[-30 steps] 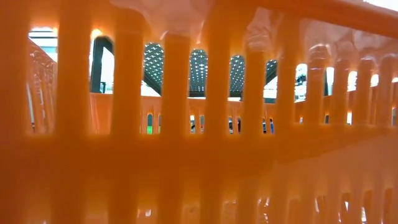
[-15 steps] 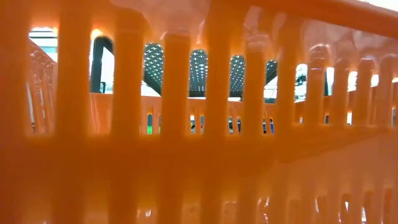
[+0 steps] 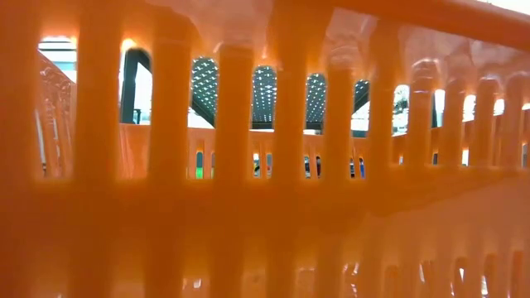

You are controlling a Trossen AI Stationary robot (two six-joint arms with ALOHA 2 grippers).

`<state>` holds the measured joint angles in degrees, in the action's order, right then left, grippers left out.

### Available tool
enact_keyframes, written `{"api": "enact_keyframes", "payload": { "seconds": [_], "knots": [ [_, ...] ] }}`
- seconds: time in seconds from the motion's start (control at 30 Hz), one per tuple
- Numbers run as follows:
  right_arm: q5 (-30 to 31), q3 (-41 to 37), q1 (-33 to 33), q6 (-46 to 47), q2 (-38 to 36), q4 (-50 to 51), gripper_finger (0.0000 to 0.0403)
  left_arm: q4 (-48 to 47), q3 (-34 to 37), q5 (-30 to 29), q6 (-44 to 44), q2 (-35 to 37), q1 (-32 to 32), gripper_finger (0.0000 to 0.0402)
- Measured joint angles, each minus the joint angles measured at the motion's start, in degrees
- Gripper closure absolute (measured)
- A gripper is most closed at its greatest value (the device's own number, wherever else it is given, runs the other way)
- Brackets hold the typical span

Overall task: Pick & Place Office Desk Supplies
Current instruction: Put the top yellow rubber band into the blue basket

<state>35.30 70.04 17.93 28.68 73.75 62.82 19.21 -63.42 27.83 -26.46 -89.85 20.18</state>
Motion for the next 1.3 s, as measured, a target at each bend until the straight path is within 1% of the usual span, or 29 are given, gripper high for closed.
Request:
{"api": "enact_keyframes", "payload": {
  "seconds": [0.07,0.13,0.3,0.37,0.53,0.6,0.73,0.83,0.9,1.0,1.07,1.2,1.3],
  "knots": [
    [-3.51,-0.27,1.96,-1.09,1.58,-0.08,0.0394,0.03,0.0,0.0,0.02,0.01,0.0,0.0113],
    [-5.6,-0.96,3.99,-2.84,3.36,0.2,0.0394,0.03,0.0,0.0,0.0,0.0,0.0,0.0113],
    [-5.69,-2.18,9.03,-2.75,7.9,3.29,0.0394,0.05,0.0,0.0,-0.06,0.01,0.0,0.0113],
    [-7.03,-2.86,10.99,-2.73,9.57,4.23,0.0394,0.05,0.0,0.0,-0.11,0.0,0.0,0.0113],
    [-15.73,-4.35,15.11,-3.34,13.07,4.43,0.0394,0.12,0.0,0.0,-0.13,-0.01,0.0,0.0113],
    [-17.52,-4.78,16.01,-4.02,14.33,4.36,0.0394,0.14,0.0,0.0,-0.13,0.01,0.0,0.0113],
    [-18.3,-4.94,16.92,-6.16,16.41,4.2,0.0394,0.12,0.0,0.0,-0.13,-0.01,0.0,0.0113],
    [-22.5,-5.04,17.47,-7.09,17.43,2.97,0.0394,0.14,0.0,0.0,-0.15,0.01,0.0,0.0113],
    [-24.39,-5.37,17.6,-9.73,17.75,0.61,0.0394,0.12,0.0,0.0,-0.15,0.0,0.0,0.0113],
    [-25.16,-6.22,17.7,-12.95,18.27,-3.99,0.0394,0.12,0.0,0.0,-0.2,0.01,0.0,0.0113],
    [-25.44,-6.71,17.76,-13.5,18.44,-5.88,0.0394,0.12,0.0,0.0,-0.23,0.0,0.0,0.0113],
    [-25.52,-7.52,17.77,-13.46,19.15,-6.42,0.0394,0.12,0.0,0.0,-0.28,0.01,0.0,0.0113],
    [-27.81,-8.62,18.07,-13.63,19.89,-7.35,0.0394,0.1,0.0,0.0,-0.28,-0.01,0.0,0.0113]
  ]
}}
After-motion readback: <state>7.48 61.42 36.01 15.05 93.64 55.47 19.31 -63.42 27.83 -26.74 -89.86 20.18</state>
